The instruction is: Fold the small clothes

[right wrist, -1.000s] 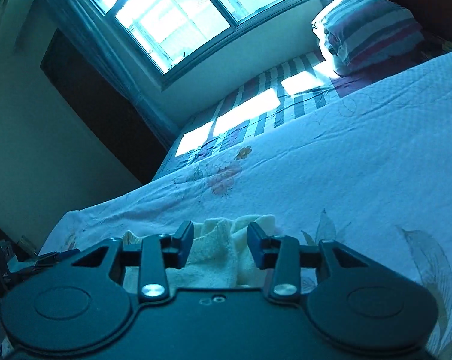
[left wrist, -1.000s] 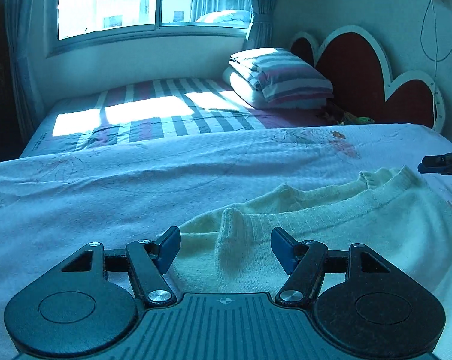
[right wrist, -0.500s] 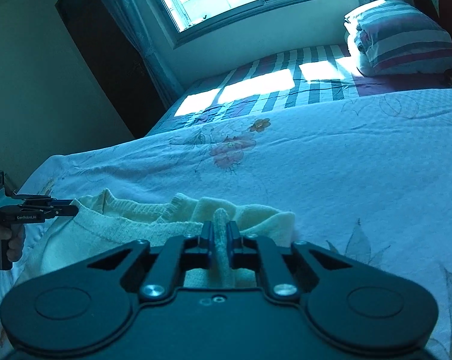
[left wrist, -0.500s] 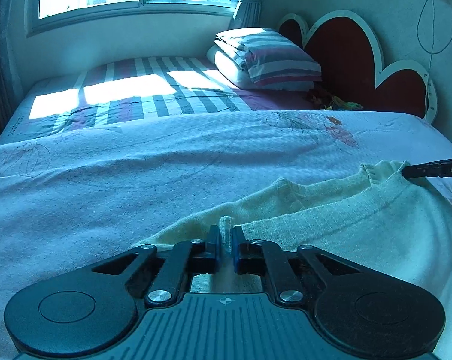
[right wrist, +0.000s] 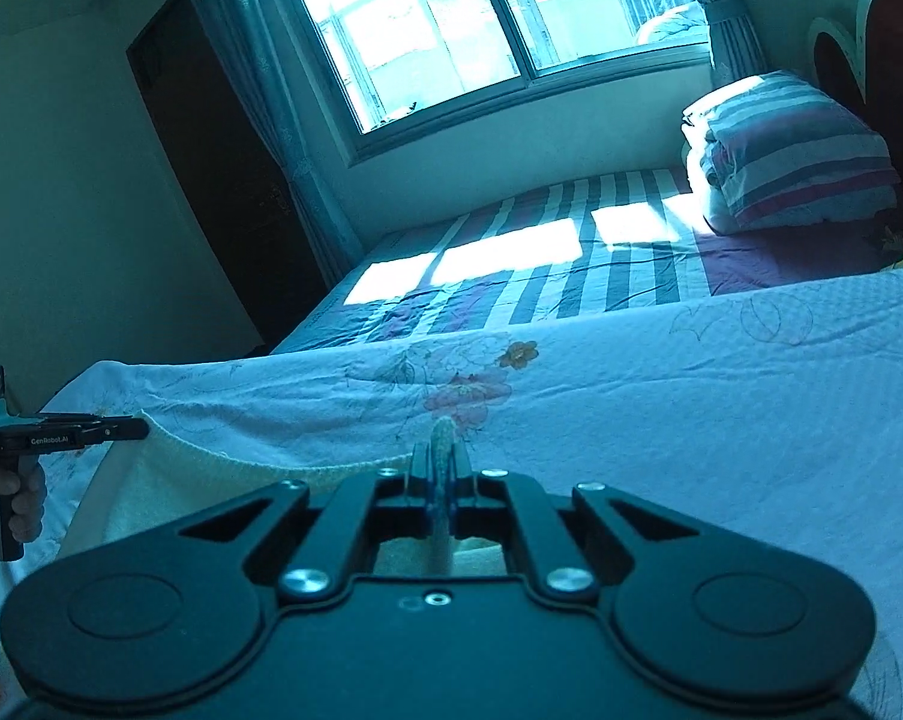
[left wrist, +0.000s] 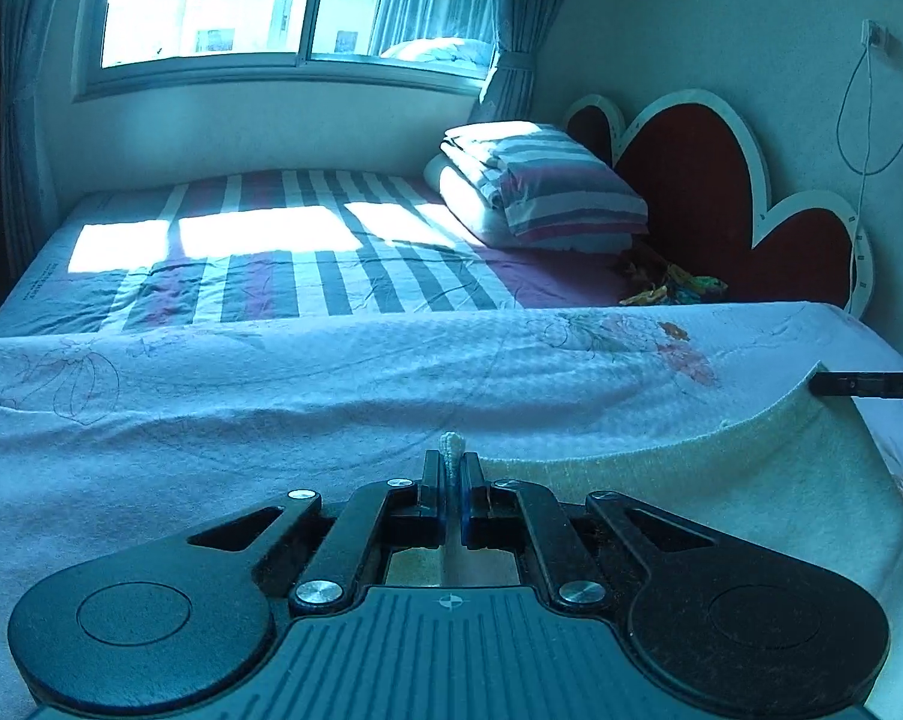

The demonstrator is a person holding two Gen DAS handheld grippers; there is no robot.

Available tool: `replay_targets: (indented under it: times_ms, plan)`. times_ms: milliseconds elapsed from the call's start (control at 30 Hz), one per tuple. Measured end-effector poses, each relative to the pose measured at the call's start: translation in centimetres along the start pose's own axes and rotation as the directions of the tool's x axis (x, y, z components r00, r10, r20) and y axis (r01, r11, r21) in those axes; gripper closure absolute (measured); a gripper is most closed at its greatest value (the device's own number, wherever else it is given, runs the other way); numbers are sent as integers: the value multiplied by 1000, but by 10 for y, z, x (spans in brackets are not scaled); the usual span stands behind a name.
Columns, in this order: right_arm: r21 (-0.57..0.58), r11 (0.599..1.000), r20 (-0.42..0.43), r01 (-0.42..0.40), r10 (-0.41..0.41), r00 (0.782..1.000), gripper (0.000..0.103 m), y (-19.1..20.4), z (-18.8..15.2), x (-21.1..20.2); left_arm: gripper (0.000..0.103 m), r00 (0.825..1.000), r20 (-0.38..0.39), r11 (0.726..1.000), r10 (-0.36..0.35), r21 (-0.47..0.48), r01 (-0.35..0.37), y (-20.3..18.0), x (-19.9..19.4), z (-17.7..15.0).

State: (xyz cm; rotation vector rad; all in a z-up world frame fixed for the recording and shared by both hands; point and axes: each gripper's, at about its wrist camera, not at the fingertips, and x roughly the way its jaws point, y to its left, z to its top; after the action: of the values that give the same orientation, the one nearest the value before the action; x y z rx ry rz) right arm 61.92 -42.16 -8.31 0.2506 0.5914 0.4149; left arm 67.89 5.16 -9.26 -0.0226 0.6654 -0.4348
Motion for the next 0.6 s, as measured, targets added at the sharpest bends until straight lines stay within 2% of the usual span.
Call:
replay_targets:
  times_ms: [100,200,233,267,300,333,400,467,500,600]
  plan:
    - [24,999,-46,28,-27,999,98,-10,-6,19,99,997,-64,999,42,-9,-43,1,23,-10]
    - [33,997,-99,65,-61,993,97,-16,-16,35,99,997,-56,998,56,-33,-57,-1,27,-19]
    - [31,997,-99,70,-67,993,97,-16,-20,37,95,997,-50,997,64,-40,-66,-1,26,-20]
    - [26,996,-88,80,-77,993,96,-15,-21,35,77,995,-46,995,93,-43,-95,-2,23,-21]
    - [24,996,-82,90,-88,993,86,-15,-22,34,64,986,-30,985,164,-42,-165,-5,15,-21]
    - [23,993,-69,119,-117,991,83,-12,-21,28,52,979,-3,979,202,-34,-202,-8,5,-23]
    - [-3,988,-37,153,-153,987,82,-2,-19,12,52,974,55,975,222,-7,-222,-22,-25,-27]
    - [-38,989,-31,141,-142,989,84,19,-20,-12,52,979,79,982,188,4,-189,-48,-48,-35]
    - [-53,991,-32,123,-124,992,84,33,-24,-20,52,985,77,987,154,38,-157,-65,-54,-39]
    - [-128,991,-86,25,-36,996,84,89,-47,-19,52,989,55,979,139,145,-145,-114,-42,-45]
